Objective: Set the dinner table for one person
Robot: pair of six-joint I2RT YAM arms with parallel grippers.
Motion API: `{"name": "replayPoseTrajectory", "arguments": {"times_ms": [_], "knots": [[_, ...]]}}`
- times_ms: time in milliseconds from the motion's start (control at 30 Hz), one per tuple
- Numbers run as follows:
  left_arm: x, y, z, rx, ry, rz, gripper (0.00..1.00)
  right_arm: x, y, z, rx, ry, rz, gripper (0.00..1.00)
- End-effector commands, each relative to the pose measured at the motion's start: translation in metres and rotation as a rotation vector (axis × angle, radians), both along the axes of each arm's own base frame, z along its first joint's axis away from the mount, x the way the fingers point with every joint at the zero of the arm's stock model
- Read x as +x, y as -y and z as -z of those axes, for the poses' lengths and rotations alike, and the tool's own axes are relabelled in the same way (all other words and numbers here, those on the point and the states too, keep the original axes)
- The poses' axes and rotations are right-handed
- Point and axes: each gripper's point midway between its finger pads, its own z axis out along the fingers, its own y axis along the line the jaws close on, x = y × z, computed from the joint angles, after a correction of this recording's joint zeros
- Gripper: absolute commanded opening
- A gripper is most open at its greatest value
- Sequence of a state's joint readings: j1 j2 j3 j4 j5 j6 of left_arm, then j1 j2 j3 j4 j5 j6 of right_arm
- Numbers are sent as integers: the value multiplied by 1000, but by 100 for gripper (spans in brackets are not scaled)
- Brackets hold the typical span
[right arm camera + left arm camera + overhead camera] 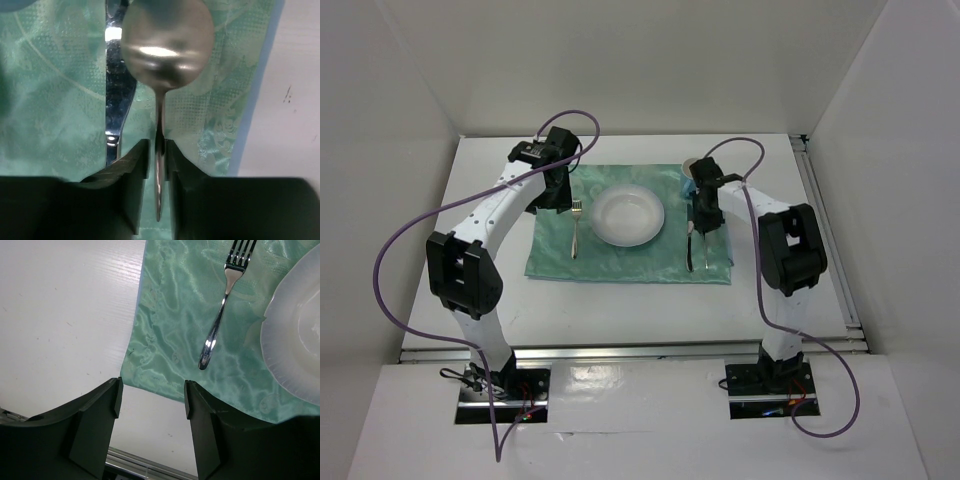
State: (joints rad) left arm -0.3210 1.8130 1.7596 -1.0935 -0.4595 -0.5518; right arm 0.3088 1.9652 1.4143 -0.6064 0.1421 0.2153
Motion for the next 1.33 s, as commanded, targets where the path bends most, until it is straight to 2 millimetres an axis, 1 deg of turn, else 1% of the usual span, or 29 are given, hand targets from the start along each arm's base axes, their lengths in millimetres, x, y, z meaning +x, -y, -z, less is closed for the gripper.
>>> {"name": "replayPoseTrajectory", "arguments": {"times_ms": [0, 33, 67, 133, 167, 233, 267, 300, 333, 367, 400, 433, 467, 567, 600, 633, 667, 700, 733, 767, 800, 867, 900, 933, 967, 1100, 1133, 1200, 1300], "knots": [[1, -4, -16, 0, 38, 0, 69, 24, 1, -31, 15, 101, 49, 43], [-1, -5, -16, 3, 29, 0, 69, 22, 3, -36, 7, 107, 54, 53], [-1, -5, -16, 3, 29, 0, 69, 21, 6, -47, 4, 132, 60, 57], [-1, -5, -16, 3, 29, 0, 69, 15, 7, -61, 17, 139, 80, 59], [-2, -5, -19, 0, 38, 0, 69, 9, 11, -78, 16, 164, 86, 59], [-2, -5, -19, 0, 38, 0, 69, 2, 16, -95, 41, 196, 123, 59], [-1, -4, -25, -12, 61, -11, 69, -3, 34, -97, 38, 201, 176, 61], [-1, -5, -24, -32, 58, -23, 69, -9, 45, -117, 53, 248, 222, 73], [1, -2, -27, -51, 67, -26, 69, -13, 56, -125, 73, 272, 301, 78], [-1, 0, -31, -71, 79, -28, 70, -16, 76, -131, 77, 296, 377, 85], [0, -1, -37, -89, 99, -32, 71, -29, 88, -144, 81, 338, 429, 92], [1, 6, -40, -126, 109, -17, 73, -35, 94, -151, 105, 357, 476, 99], [2, 10, -44, -148, 123, 2, 78, -39, 98, -162, 120, 382, 497, 99], [2, 17, -60, -215, 170, 32, 100, -65, 115, -186, 102, 435, 580, 99], [3, 20, -66, -230, 191, 51, 100, -71, 119, -201, 99, 478, 593, 99], [4, 25, -79, -266, 237, 80, 100, -75, 120, -206, 103, 487, 593, 99], [3, 28, -85, -288, 260, 92, 100, -78, 122, -212, 102, 510, 600, 99], [3, 27, -86, -298, 274, 102, 100, -84, 126, -225, 104, 551, 610, 99], [1, 33, -93, -334, 297, 124, 100, -88, 126, -229, 108, 559, 610, 99], [1, 35, -110, -353, 365, 153, 100, -91, 127, -234, 115, 575, 610, 99], [-1, 36, -111, -358, 376, 167, 100, -91, 127, -241, 119, 600, 601, 99], [-3, 37, -122, -370, 421, 188, 100, -97, 129, -255, 134, 652, 607, 99], [-5, 36, -135, -380, 473, 195, 100, -99, 130, -254, 134, 653, 607, 99], [-6, 36, -134, -381, 480, 196, 100, -100, 128, -260, 148, 679, 589, 99], [-7, 36, -140, -385, 499, 199, 100, -100, 127, -260, 140, 689, 559, 99], [-9, 30, -142, -387, 528, 179, 100, -103, 128, -256, 129, 680, 551, 99], [-7, 30, -145, -389, 540, 180, 100, -105, 130, -247, 112, 664, 558, 99], [-12, 33, -150, -408, 555, 196, 100, -107, 131, -257, 121, 711, 548, 99], [-12, 33, -155, -417, 574, 192, 100, -106, 126, -257, 143, 723, 513, 99]]}}
